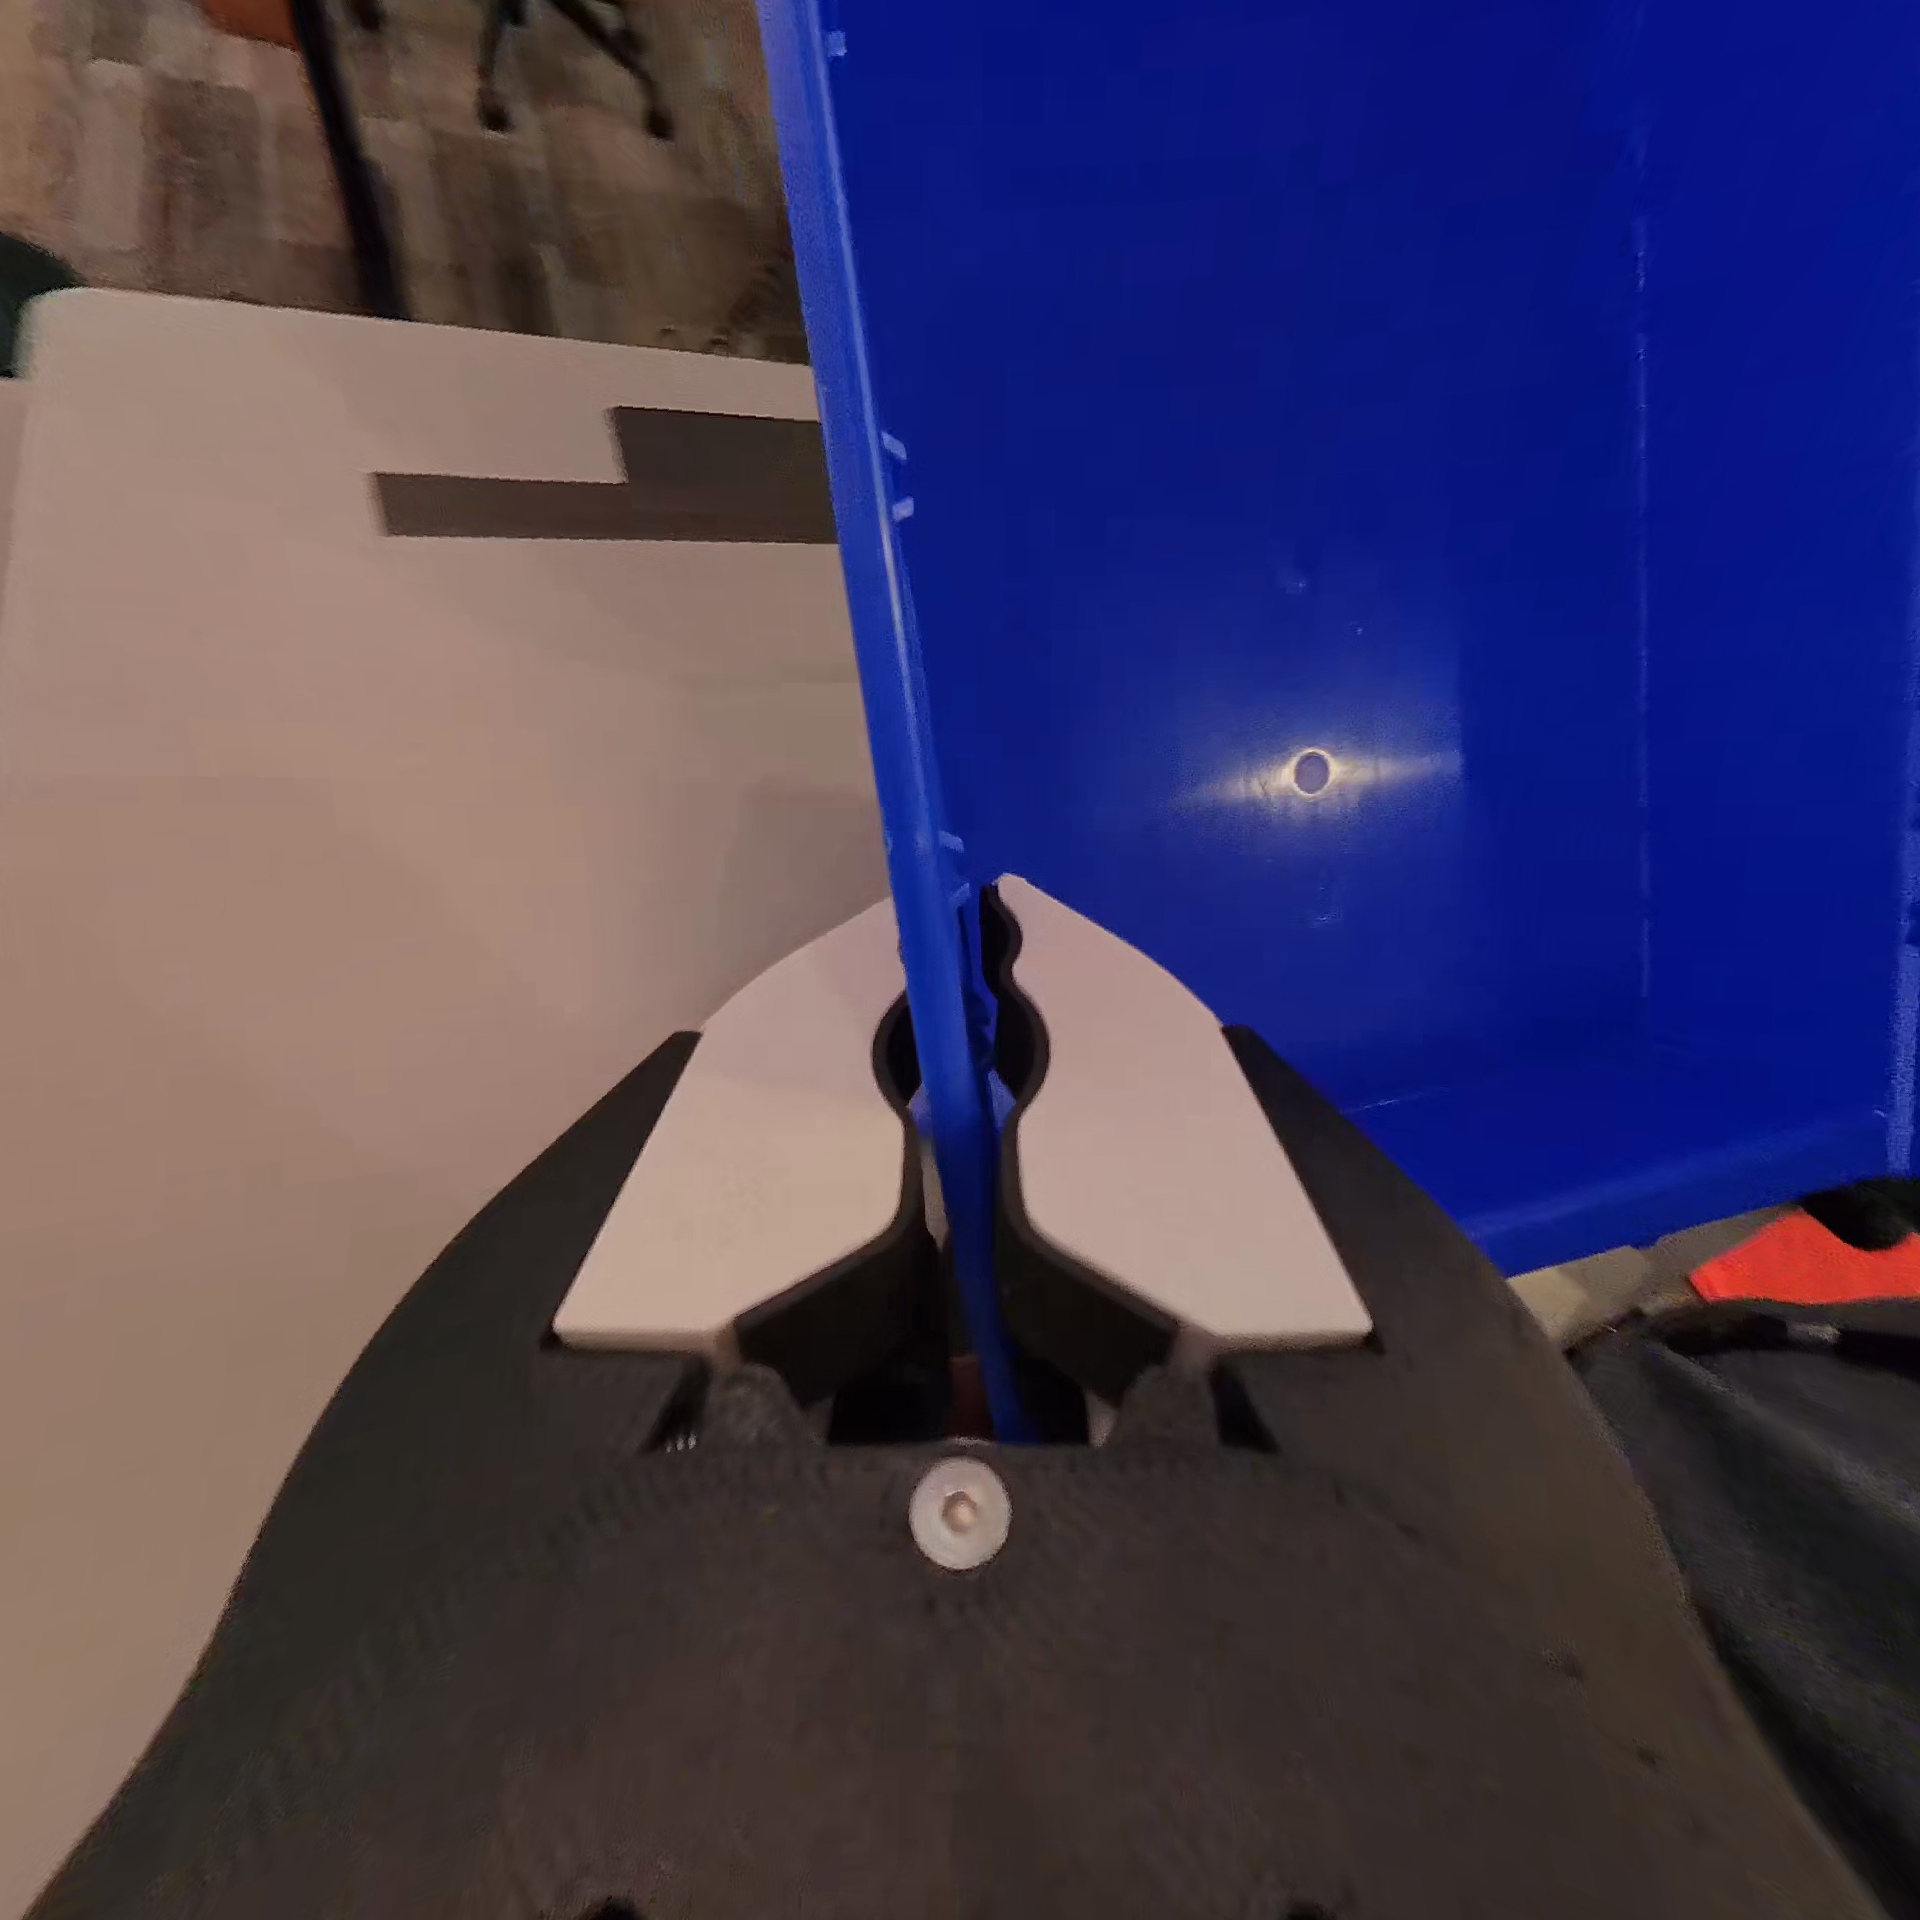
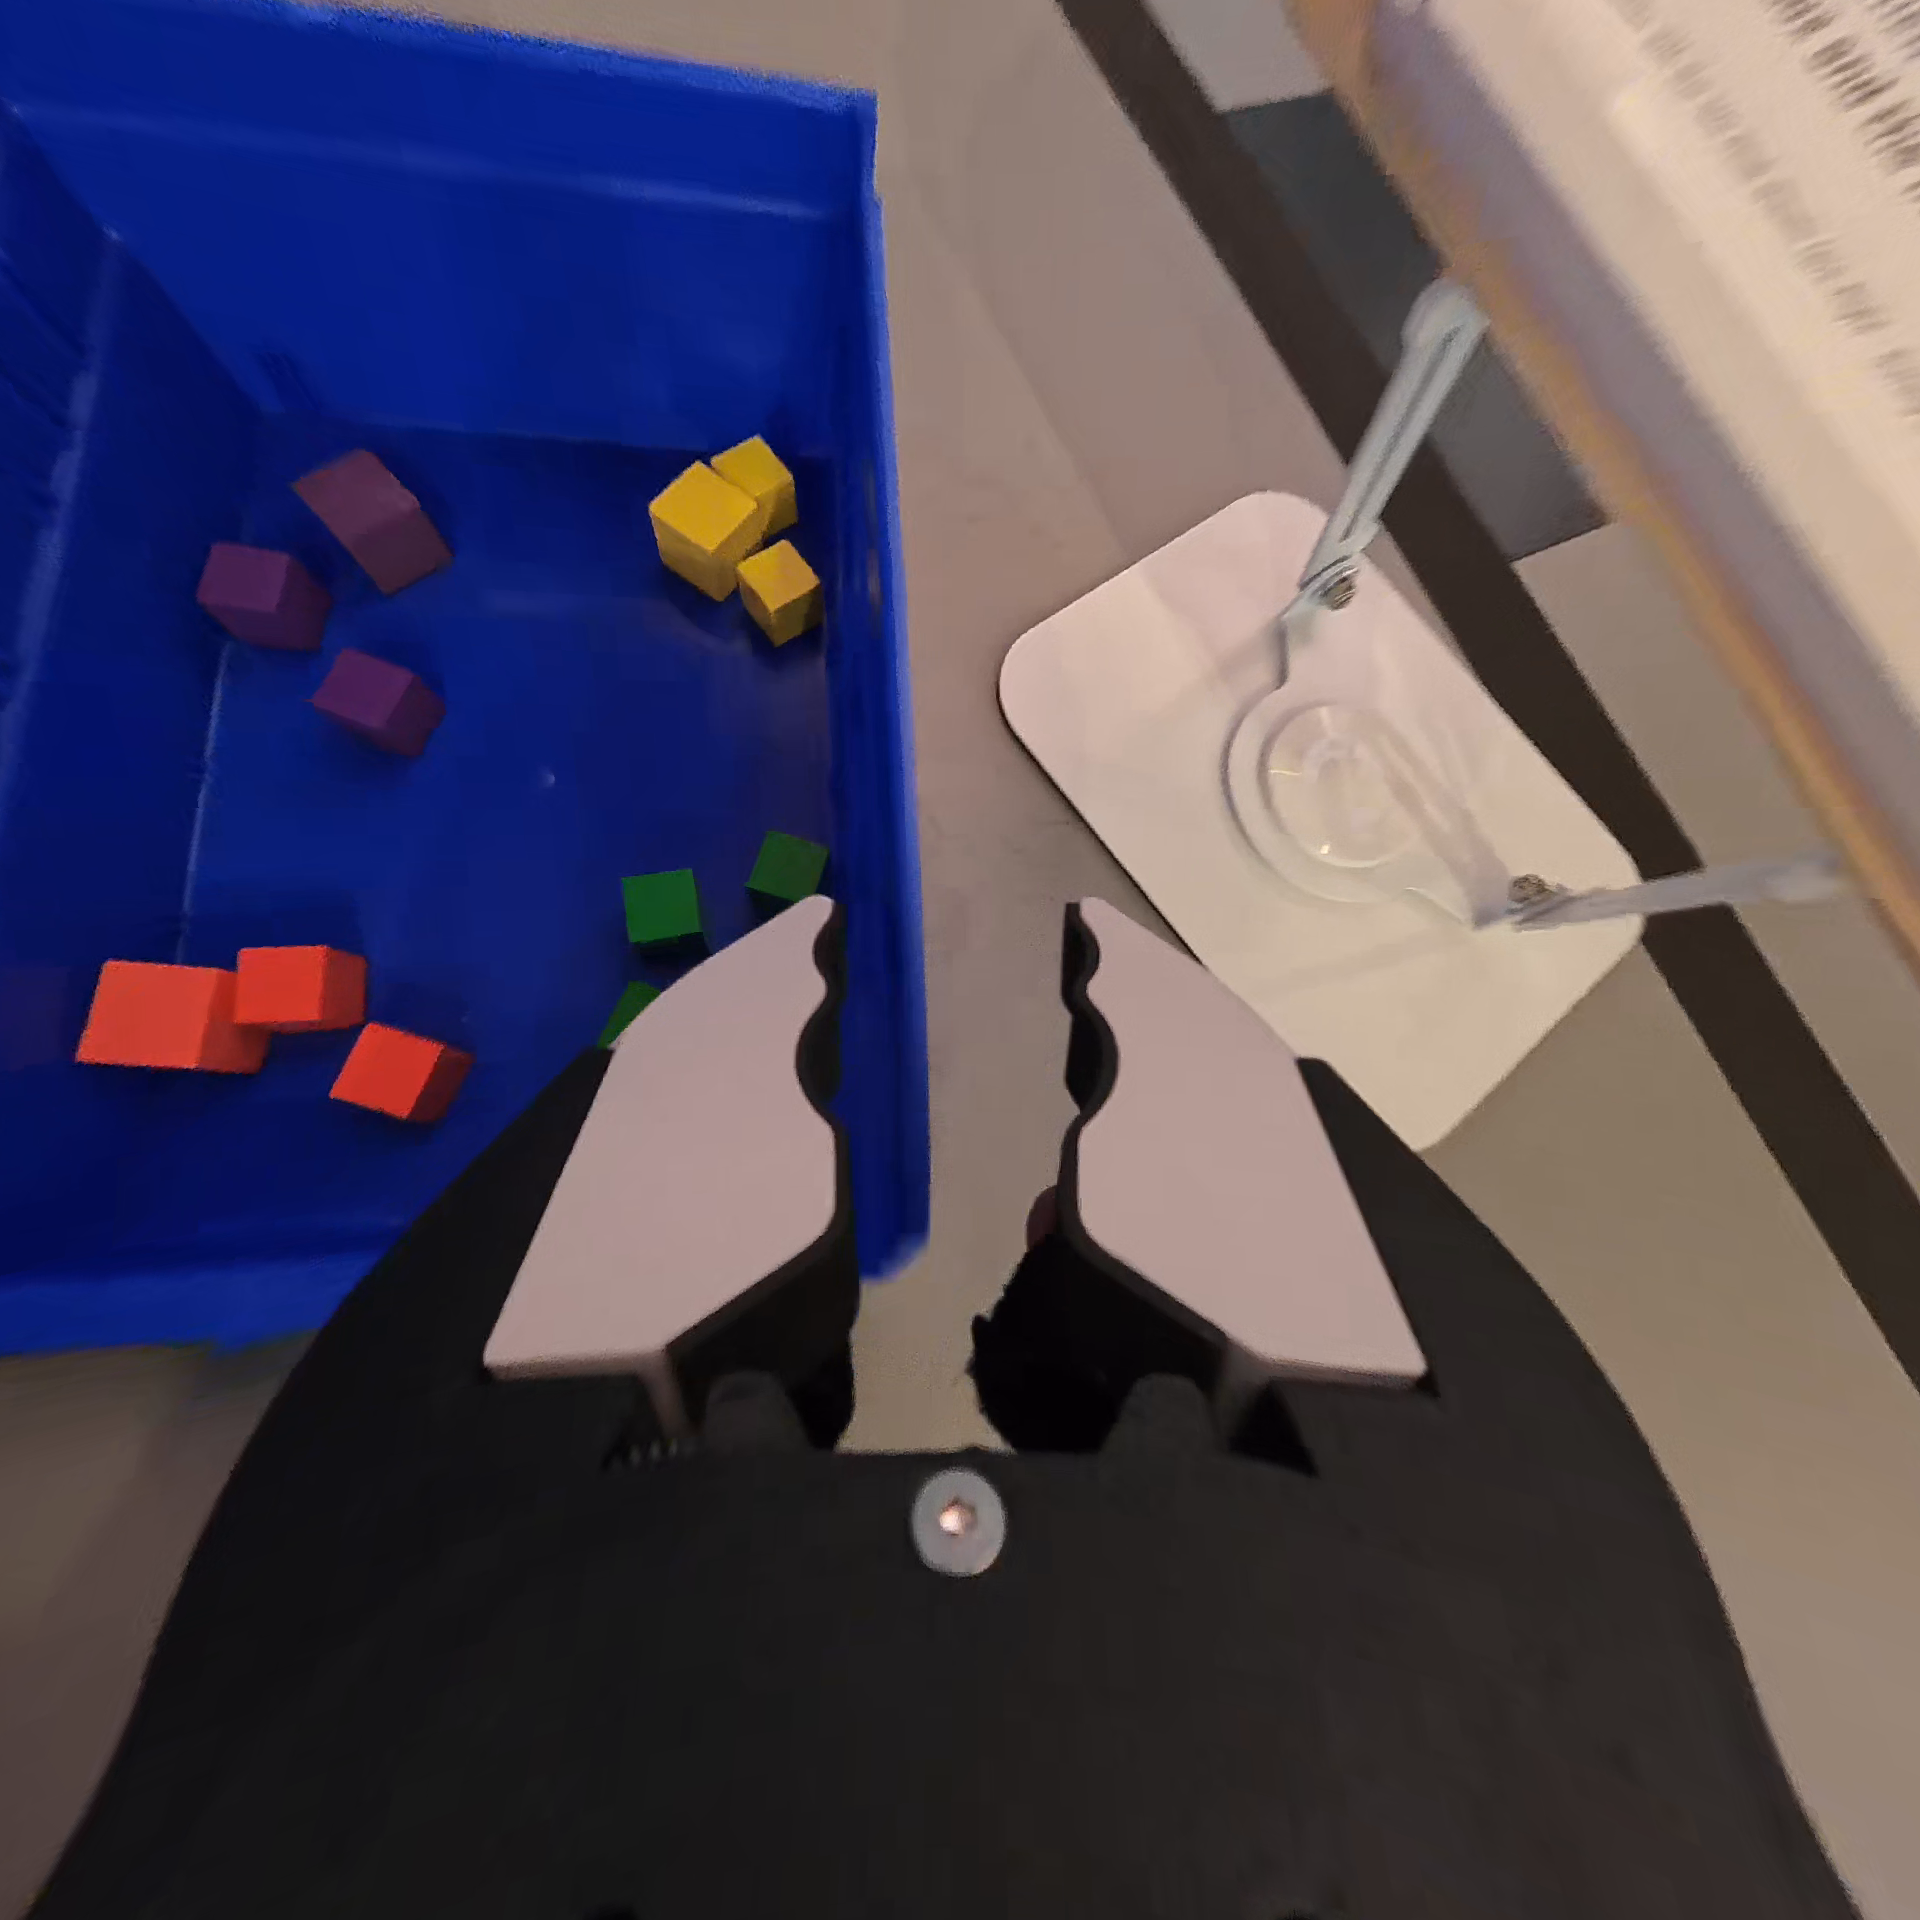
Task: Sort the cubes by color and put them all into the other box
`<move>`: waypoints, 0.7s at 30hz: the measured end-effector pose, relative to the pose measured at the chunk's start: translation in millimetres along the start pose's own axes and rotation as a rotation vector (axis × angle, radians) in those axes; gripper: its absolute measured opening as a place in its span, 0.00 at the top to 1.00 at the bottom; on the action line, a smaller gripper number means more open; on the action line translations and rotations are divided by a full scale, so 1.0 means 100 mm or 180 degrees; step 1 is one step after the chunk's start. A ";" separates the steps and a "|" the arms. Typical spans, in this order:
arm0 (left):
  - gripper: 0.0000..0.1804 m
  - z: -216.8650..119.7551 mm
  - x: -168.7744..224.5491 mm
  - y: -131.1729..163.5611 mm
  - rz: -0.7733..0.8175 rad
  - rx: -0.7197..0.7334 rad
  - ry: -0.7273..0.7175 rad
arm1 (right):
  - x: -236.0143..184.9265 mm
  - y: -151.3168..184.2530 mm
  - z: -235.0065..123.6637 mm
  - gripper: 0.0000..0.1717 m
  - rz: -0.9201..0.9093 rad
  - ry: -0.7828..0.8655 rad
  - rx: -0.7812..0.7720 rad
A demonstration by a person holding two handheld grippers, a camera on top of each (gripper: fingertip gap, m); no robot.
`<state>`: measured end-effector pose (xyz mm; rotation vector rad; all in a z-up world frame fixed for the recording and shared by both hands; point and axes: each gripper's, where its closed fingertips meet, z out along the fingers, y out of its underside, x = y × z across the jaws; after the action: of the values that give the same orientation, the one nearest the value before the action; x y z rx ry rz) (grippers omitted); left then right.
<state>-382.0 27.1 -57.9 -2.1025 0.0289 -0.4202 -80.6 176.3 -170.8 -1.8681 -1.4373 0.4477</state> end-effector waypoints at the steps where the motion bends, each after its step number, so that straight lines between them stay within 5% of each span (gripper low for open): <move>1: 0.96 0.07 0.13 -0.02 0.0055 -0.0007 0.0115 | 0.01 -0.01 -0.14 0.76 -0.0013 -0.0002 0.0100; 7: 0.96 0.59 1.01 -0.13 0.0526 -0.0204 0.0726 | 0.09 0.20 -1.15 0.79 0.0072 0.0055 0.0653; 15: 0.95 1.67 2.32 0.19 0.0941 -0.0800 0.1451 | 0.37 0.70 -2.51 0.81 0.0532 0.0690 0.1500; 21: 0.95 2.51 3.03 0.45 0.1200 -0.1206 0.1644 | 0.61 1.32 -3.06 0.86 0.0880 0.1409 0.1457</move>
<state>-13.5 152.4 -129.9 -2.2272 0.8490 -0.7573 230.6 116.3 -49.6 -1.6549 -0.7160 0.4182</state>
